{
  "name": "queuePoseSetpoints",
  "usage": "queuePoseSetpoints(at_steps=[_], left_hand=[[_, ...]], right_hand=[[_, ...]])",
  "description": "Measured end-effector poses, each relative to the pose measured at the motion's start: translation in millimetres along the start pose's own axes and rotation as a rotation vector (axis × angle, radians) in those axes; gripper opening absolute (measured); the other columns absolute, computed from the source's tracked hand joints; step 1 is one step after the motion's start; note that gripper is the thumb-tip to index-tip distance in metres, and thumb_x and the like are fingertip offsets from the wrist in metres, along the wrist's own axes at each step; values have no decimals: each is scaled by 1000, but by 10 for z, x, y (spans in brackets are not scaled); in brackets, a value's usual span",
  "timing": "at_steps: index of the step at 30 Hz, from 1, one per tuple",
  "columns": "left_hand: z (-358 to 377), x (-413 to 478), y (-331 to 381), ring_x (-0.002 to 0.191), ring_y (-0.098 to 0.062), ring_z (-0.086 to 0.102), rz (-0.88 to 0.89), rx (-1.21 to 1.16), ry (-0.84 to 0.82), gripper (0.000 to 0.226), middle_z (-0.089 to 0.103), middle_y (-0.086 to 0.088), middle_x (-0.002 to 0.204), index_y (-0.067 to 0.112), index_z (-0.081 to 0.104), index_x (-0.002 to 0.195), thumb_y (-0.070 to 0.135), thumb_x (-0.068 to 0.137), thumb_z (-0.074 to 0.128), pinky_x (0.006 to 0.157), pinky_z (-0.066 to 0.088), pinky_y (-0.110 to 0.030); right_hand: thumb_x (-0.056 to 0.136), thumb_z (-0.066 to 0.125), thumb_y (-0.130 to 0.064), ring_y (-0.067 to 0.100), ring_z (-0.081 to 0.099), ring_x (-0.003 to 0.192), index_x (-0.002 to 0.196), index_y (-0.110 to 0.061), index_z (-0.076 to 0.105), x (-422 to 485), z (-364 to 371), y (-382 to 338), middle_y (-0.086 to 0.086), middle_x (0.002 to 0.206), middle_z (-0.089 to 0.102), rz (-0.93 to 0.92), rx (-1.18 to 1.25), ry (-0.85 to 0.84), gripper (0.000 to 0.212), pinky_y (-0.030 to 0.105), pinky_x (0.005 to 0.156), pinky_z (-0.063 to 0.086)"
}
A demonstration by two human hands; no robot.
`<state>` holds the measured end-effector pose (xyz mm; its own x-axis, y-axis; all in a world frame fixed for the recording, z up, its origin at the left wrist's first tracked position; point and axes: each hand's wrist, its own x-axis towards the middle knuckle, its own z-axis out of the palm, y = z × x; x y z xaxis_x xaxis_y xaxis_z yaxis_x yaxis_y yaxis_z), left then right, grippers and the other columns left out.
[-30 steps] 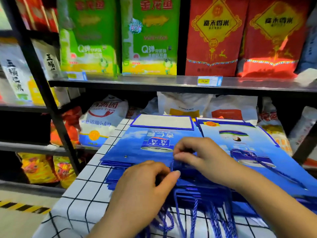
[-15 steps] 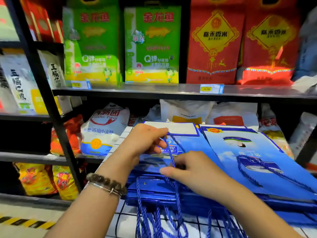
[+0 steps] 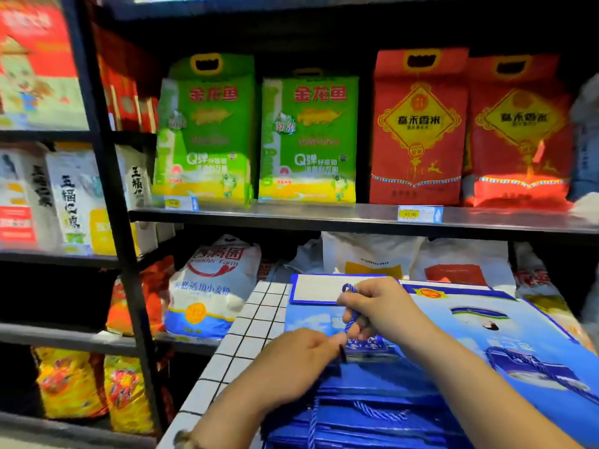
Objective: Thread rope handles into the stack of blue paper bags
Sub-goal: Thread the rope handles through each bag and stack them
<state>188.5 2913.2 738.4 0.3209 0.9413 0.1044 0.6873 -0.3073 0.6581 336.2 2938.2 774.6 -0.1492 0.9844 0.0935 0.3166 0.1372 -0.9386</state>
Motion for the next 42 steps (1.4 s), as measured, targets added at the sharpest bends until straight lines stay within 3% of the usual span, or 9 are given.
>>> queuePoseSetpoints(at_steps=[4,9,12,15,22,24,28,32,42], left_hand=[[47,31,-10,68,-5,57,-32,-377,-99,35,70,1,73,23,67,60,47,83,56,77,45,-25],[187,44,-118,58,-4,44,-57,-394,8,24,54,6,57,20,62,56,20,80,65,57,33,-18],[263,50,-163,66,-8,46,-58,-425,58,24,58,0,70,25,57,57,29,80,63,63,34,-22],[313,41,-186,73,-8,54,-31,-457,118,21,64,-4,77,16,63,66,30,82,60,72,40,-23],[291,-7,-185,64,-10,57,-24,-655,186,42,67,-6,65,13,51,53,17,94,45,61,42,-15],[287,-22,-185,63,-11,53,-10,-648,209,43,64,-3,60,15,49,52,21,94,43,60,40,-17],[289,-48,-184,61,-12,52,-14,-678,265,41,61,-3,56,12,48,55,23,94,42,58,40,-17],[282,-67,-172,60,-12,53,-11,-707,272,39,60,-2,57,11,50,57,22,95,43,60,42,-18],[243,-112,-115,65,-14,60,64,-362,269,43,65,1,59,19,60,53,22,94,47,75,45,-24]], right_hand=[[90,53,-8,10,55,37,70,-4,57,29,51,197,3,53,59,31,207,83,21,18,38,43],[89,56,-11,13,57,40,78,-4,58,31,65,453,5,61,62,88,331,102,13,20,40,44],[82,66,-13,14,51,37,90,-12,51,37,40,544,6,64,55,35,253,264,17,22,38,39],[75,73,-15,12,36,34,72,-18,42,22,23,585,-6,48,43,-98,167,395,31,20,37,29],[80,65,-3,2,50,63,75,-35,65,-129,74,550,-14,65,54,-498,-69,78,31,11,62,37],[82,63,-4,-6,56,76,87,-21,73,-112,92,560,-18,76,59,-487,-149,-37,20,7,71,39],[84,59,-3,-12,57,66,95,-7,73,-105,113,584,-22,64,64,-329,-110,-184,18,5,64,39],[79,66,-2,-5,60,64,79,-20,70,-184,94,551,-12,65,69,-288,129,-168,18,10,65,45],[78,66,0,-1,56,59,59,-27,68,-232,89,506,-11,60,67,-397,41,-88,33,11,60,44]])
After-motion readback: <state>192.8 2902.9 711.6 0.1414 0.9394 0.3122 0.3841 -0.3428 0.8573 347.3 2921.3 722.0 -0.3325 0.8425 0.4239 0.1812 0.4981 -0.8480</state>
